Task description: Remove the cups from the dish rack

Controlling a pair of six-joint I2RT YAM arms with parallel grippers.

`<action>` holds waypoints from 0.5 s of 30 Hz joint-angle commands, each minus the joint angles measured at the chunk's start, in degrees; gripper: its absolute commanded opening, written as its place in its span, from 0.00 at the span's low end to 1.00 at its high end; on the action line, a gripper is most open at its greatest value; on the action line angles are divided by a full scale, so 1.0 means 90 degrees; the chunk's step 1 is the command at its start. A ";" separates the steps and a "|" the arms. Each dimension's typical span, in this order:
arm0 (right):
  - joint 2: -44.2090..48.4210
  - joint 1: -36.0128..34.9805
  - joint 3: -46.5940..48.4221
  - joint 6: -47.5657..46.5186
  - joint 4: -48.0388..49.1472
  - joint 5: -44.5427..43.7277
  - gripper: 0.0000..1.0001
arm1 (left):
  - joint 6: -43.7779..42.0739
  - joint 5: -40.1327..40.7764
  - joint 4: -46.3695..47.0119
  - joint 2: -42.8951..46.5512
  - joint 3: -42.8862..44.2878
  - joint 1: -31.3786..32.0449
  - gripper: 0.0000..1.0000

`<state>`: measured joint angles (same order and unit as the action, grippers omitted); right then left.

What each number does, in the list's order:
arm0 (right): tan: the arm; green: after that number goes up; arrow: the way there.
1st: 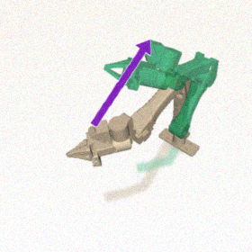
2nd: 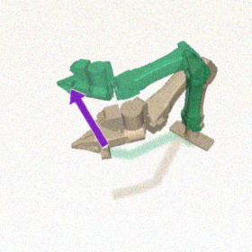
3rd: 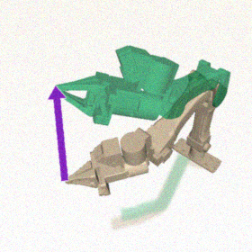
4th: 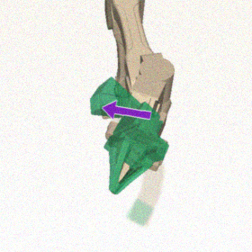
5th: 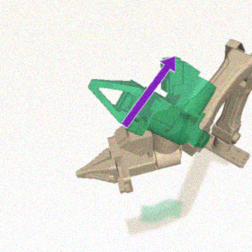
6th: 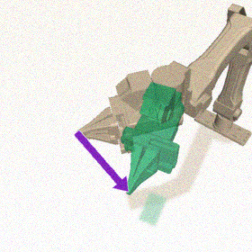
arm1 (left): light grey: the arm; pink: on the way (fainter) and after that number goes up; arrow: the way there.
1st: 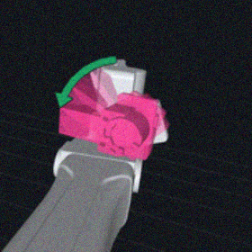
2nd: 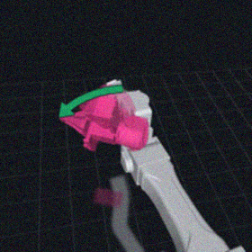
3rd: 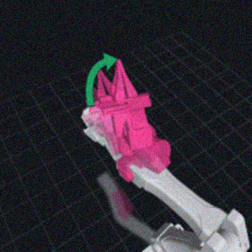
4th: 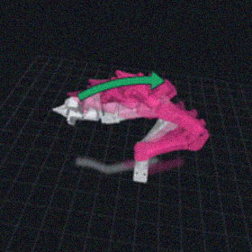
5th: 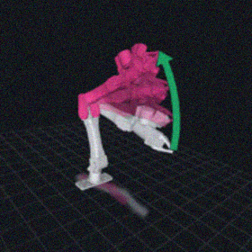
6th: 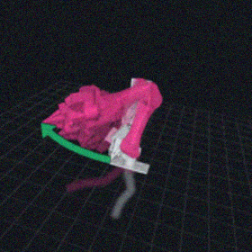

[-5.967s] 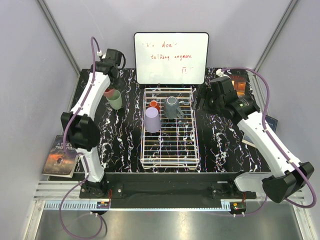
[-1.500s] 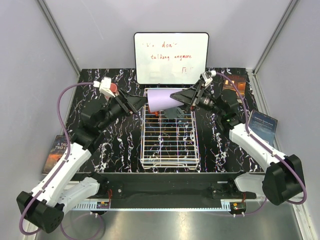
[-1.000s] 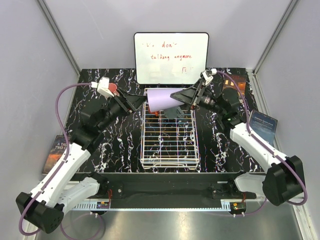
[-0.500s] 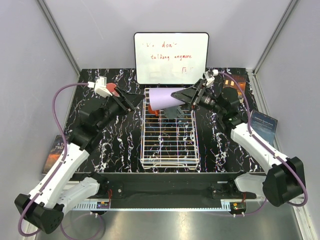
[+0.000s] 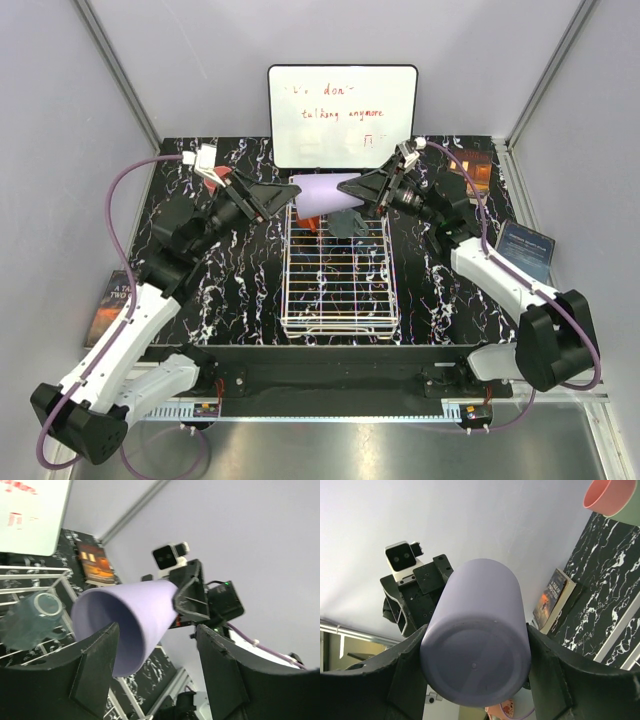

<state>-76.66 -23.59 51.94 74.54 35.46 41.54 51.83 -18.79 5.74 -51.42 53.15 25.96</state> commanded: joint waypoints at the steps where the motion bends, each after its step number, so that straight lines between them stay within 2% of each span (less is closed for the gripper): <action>1: -0.0134 0.0024 0.0283 0.0369 0.1029 0.0384 0.00 | 0.0441 -0.0939 0.1186 -0.0282 -0.0104 0.0026 0.67; 11: -0.0494 -0.0015 0.0537 0.0555 0.1283 0.0940 0.00 | 0.0579 -0.1320 0.1433 -0.0693 -0.0104 0.0163 0.65; 12: -0.0534 -0.0034 0.0556 0.0623 0.1381 0.0970 0.00 | 0.0588 -0.1340 0.1433 -0.0751 -0.0075 0.0182 0.63; 15: -0.0574 -0.0064 0.0537 0.0692 0.1489 0.0990 0.00 | 0.0569 -0.1360 0.1462 -0.0888 -0.0046 0.0241 0.48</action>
<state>-81.21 -23.73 54.39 78.74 43.18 47.75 56.60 -28.38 14.68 -58.11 51.62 27.42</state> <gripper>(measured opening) 0.713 0.549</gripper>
